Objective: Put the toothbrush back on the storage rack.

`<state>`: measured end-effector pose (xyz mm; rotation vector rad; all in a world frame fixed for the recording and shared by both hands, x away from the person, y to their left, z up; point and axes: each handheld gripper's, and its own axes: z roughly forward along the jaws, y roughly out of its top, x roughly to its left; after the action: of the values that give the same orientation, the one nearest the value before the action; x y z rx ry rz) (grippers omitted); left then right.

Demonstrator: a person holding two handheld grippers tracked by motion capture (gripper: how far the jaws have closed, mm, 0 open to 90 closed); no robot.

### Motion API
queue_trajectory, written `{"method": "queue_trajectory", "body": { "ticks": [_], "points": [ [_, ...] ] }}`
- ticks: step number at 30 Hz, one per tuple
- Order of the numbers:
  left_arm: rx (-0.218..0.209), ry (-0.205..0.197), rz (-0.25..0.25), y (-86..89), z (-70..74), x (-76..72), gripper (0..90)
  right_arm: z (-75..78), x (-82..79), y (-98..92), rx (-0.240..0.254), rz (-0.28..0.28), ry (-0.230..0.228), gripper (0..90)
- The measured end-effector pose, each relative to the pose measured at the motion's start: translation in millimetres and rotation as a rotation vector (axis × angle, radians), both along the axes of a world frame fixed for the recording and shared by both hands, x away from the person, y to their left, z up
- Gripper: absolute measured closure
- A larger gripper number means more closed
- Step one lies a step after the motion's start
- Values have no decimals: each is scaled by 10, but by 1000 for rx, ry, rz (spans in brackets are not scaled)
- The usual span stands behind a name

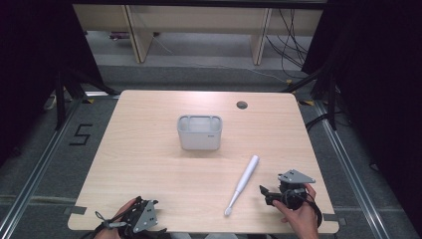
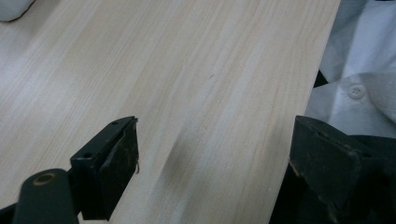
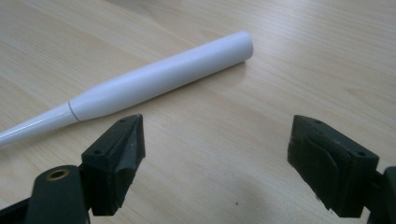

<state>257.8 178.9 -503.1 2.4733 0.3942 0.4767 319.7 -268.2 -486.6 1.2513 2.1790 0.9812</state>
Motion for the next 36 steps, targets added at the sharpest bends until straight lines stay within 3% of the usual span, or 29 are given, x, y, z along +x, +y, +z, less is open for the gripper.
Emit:
{"method": "queue_trajectory", "body": {
  "ticks": [2,4,8,9,10,17,18,36],
  "points": [
    [-1,1,0,0,-2,1,153,-1,2,5,0,5,3,204],
    [1,1,0,0,1,1,153,-9,23,-7,-17,32,-24,210],
    [-10,-9,7,-4,-15,0,153,2,20,24,-9,18,-13,216],
    [-10,-10,6,-4,-13,-1,153,-4,36,20,-18,34,-24,217],
    [-10,-10,6,-4,-13,-1,153,-6,40,23,-10,39,-7,218],
    [0,-1,0,0,-1,1,153,0,46,56,-7,33,-14,227],
    [-14,-9,8,-5,-15,-1,153,1,59,66,6,45,-8,230],
    [-16,-16,8,-3,-22,13,153,-1,136,61,-3,41,-46,251]
  ]
}}
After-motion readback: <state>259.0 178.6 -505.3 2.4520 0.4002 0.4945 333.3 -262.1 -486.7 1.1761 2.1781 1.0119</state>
